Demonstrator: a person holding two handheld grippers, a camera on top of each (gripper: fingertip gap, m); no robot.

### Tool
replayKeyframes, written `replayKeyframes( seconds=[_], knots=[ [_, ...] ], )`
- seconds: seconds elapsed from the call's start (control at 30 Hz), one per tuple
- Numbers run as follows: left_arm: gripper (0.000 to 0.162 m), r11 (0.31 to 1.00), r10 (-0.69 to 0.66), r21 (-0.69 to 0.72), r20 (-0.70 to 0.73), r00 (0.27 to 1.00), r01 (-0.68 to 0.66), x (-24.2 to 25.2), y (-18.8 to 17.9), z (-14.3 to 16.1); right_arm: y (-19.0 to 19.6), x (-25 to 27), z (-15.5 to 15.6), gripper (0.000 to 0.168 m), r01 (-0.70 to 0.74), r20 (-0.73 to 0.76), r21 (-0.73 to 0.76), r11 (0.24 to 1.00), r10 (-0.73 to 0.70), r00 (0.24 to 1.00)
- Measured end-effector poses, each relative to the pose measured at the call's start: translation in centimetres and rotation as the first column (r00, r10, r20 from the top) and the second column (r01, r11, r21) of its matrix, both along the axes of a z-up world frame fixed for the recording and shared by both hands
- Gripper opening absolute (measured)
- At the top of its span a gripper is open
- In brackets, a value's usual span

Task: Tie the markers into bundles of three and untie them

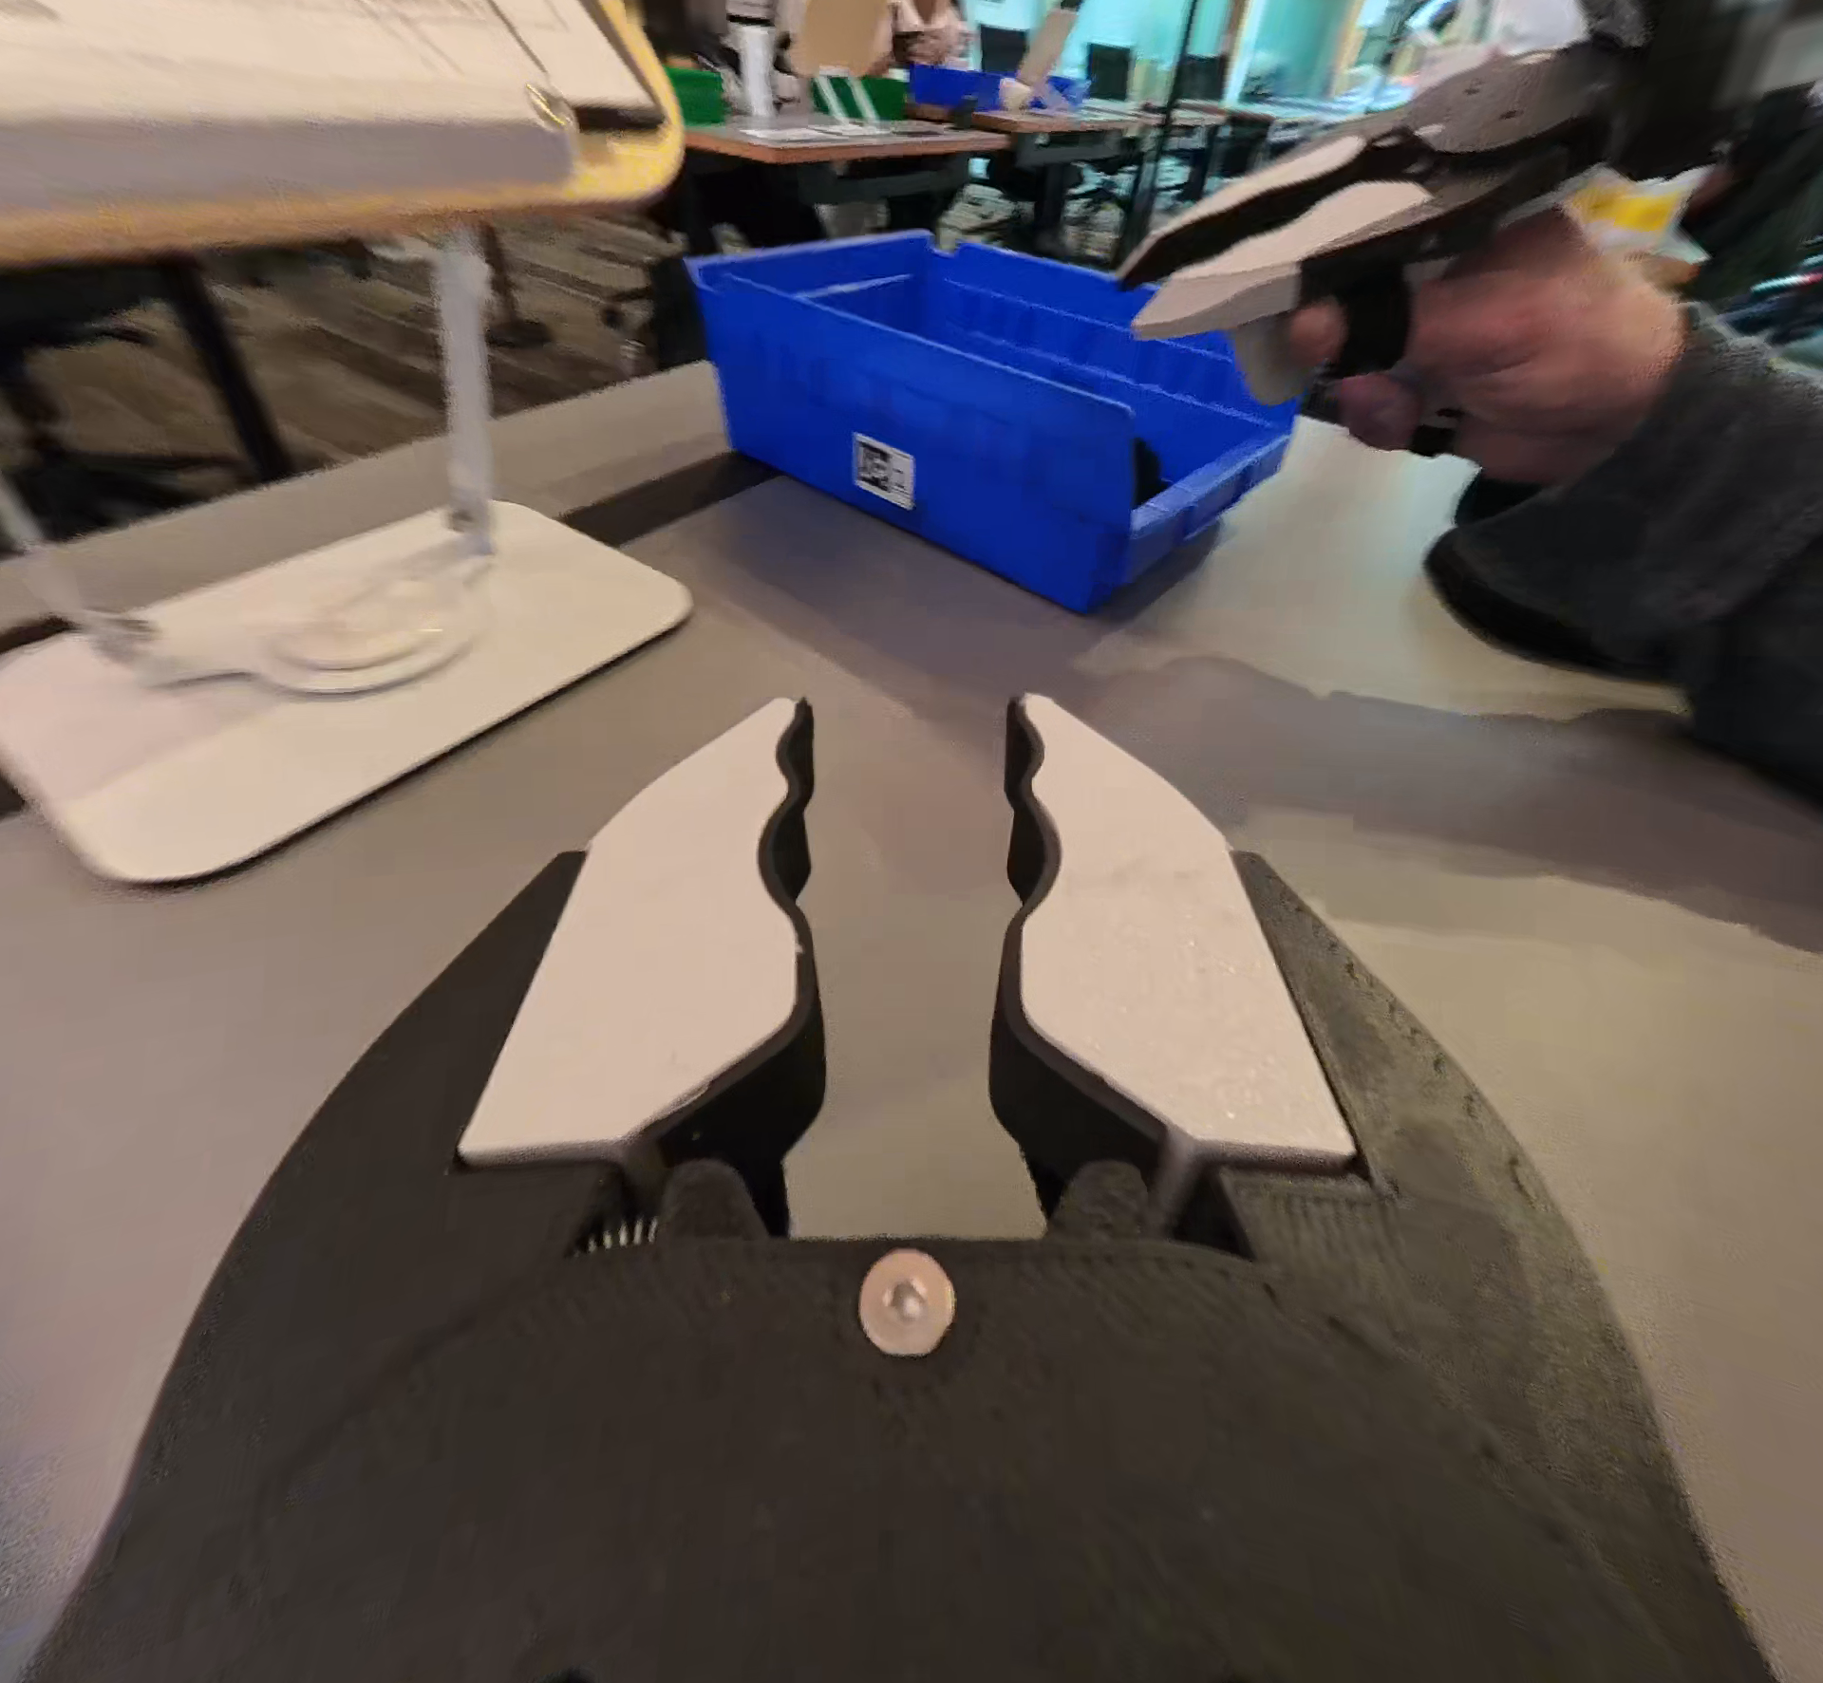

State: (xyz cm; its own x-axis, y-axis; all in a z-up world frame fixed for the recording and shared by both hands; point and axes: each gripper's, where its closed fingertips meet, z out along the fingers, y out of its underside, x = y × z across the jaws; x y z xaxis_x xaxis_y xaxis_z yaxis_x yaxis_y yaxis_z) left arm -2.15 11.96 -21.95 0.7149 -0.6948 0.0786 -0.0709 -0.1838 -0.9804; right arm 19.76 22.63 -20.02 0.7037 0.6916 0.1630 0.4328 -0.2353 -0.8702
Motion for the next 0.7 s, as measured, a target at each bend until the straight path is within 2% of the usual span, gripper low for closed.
replayKeyframes(
  seconds=[0.1, 0.17, 0.23, 0.3, 0.37, 0.43, 0.5, 0.57, 0.6, 0.7],
  knots=[
    [0.037, 0.987, 0.149, 0.069, -0.027, 0.988, -0.147, -4.2, -0.7, 2.8, -0.6, 2.4, 0.9, 0.043, 0.048, 0.0, 0.032, 0.998, -0.048, 0.999],
    [0.041, 0.952, 0.287, 0.127, -0.05, 0.957, -0.279, -8.3, -1.0, 4.9, -0.8, 4.4, 1.7, 0.047, 0.094, -0.017, 0.05, 0.994, -0.093, 0.996],
    [0.042, 0.893, 0.428, 0.183, -0.066, 0.902, -0.41, -13.4, -1.4, 6.6, -0.7, 6.9, 2.4, 0.05, 0.157, -0.028, 0.07, 0.985, -0.156, 0.987],
    [0.046, 0.811, 0.574, 0.219, -0.119, 0.81, -0.543, -19.5, -1.5, 7.2, -0.6, 9.6, 2.8, 0.052, 0.22, -0.019, 0.074, 0.973, -0.22, 0.975],
    [0.055, 0.734, 0.678, 0.208, -0.155, 0.719, -0.647, -25.2, -1.7, 7.2, -0.3, 12.3, 3.2, 0.052, 0.287, -0.024, 0.078, 0.955, -0.286, 0.958],
    [0.056, 0.657, 0.754, 0.204, -0.158, 0.638, -0.726, -30.2, -2.0, 7.2, 0.2, 15.1, 3.1, 0.054, 0.354, -0.014, 0.057, 0.933, -0.354, 0.935],
    [0.067, 0.594, 0.802, 0.148, -0.185, 0.568, -0.791, -34.8, -2.1, 6.1, 0.8, 17.4, 2.3, 0.058, 0.405, -0.009, 0.017, 0.914, -0.405, 0.914],
    [0.068, 0.542, 0.832, 0.106, -0.206, 0.515, -0.834, -38.5, -2.2, 4.8, 1.5, 19.0, 0.8, 0.065, 0.435, 0.009, -0.05, 0.899, -0.435, 0.9],
    [0.068, 0.524, 0.841, 0.073, -0.206, 0.501, -0.849, -40.0, -2.1, 4.0, 1.8, 19.7, -0.1, 0.067, 0.449, 0.022, -0.077, 0.89, -0.448, 0.894],
    [0.068, 0.563, 0.812, -0.053, -0.15, 0.564, -0.825, -42.0, -1.2, 1.0, 2.5, 19.5, -3.1, 0.059, 0.404, -0.003, -0.205, 0.891, -0.414, 0.91]
  ],
)
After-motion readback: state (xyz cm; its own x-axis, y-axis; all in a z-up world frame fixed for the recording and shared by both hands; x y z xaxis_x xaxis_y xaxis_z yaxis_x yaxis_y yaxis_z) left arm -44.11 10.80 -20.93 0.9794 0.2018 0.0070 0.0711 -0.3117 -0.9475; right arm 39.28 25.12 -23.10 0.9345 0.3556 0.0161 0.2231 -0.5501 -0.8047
